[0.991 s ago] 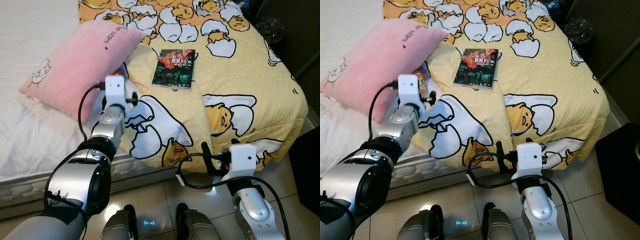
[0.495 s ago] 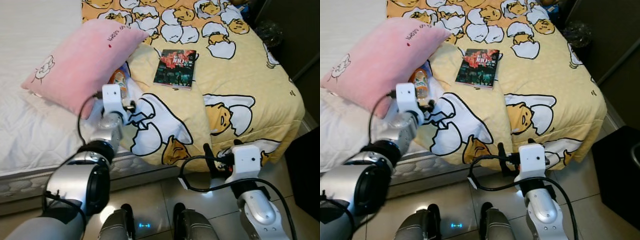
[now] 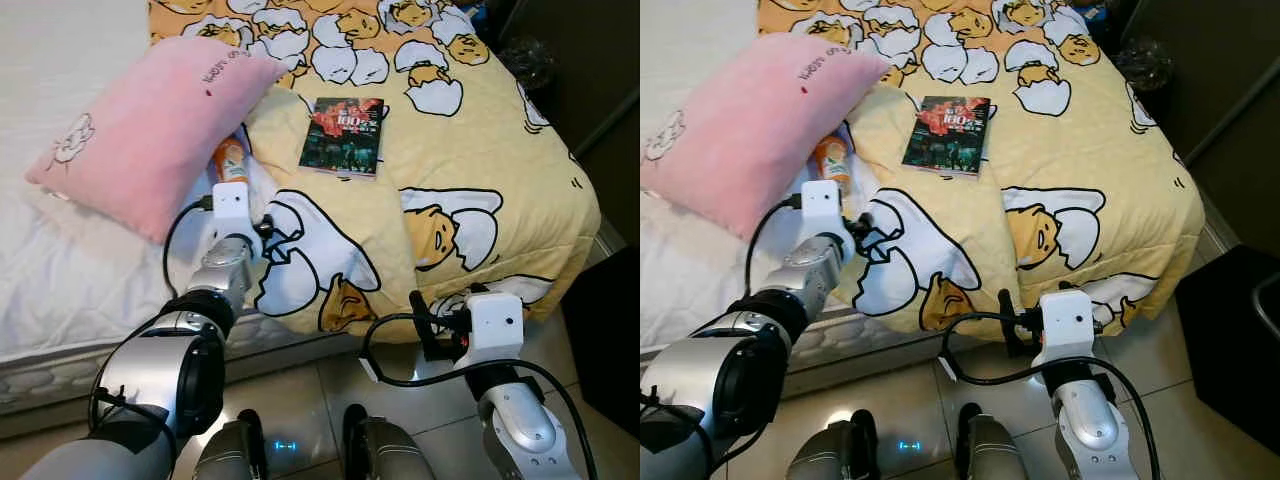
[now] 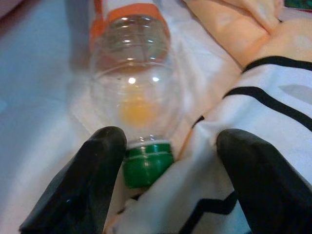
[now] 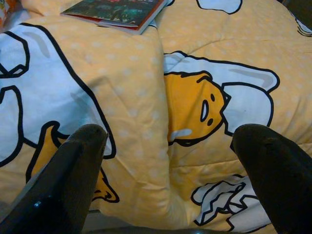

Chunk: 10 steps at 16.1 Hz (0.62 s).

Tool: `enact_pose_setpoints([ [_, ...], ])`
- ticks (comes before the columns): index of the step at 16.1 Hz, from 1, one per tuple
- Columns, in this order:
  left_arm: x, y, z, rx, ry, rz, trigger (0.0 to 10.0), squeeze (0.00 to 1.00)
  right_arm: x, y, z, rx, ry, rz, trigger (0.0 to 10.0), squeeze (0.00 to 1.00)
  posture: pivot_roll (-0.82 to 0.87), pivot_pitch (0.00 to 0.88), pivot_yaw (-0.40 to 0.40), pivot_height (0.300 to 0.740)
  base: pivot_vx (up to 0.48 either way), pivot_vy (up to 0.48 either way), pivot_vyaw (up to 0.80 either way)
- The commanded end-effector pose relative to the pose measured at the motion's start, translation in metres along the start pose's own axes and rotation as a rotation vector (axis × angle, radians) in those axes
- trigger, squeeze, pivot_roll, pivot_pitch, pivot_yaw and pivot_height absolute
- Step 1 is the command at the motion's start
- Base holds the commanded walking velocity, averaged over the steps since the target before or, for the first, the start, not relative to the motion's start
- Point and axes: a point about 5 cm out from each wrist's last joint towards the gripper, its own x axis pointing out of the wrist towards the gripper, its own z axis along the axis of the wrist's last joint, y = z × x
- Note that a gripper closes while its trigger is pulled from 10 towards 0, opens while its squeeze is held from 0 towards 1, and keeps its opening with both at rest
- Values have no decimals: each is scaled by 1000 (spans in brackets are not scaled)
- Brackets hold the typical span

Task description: Clean up the room

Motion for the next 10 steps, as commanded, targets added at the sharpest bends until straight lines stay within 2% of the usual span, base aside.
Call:
enact_pose_setpoints([
  [1, -1, 4, -9, -6, 25, 21, 0, 0, -3, -4, 0, 2, 8, -8, 10000, 0, -313, 207, -75, 740, 0, 0, 0],
  [4, -1, 8, -7, -21, 16, 16, 0, 0, -3, -1, 0, 6, 12, -6, 10000, 0, -304, 210, -74, 740, 0, 0, 0],
  [7, 0, 24, -3, -173, 10, 48, 0, 0, -2, 0, -1, 13, 10, -6, 10000, 0, -289, 217, -71, 740, 0, 0, 0],
  [10, 1, 27, 9, -289, -28, 30, 0, 0, -1, 3, -2, 19, 13, -1, 10000, 0, -270, 221, -70, 740, 0, 0, 0],
])
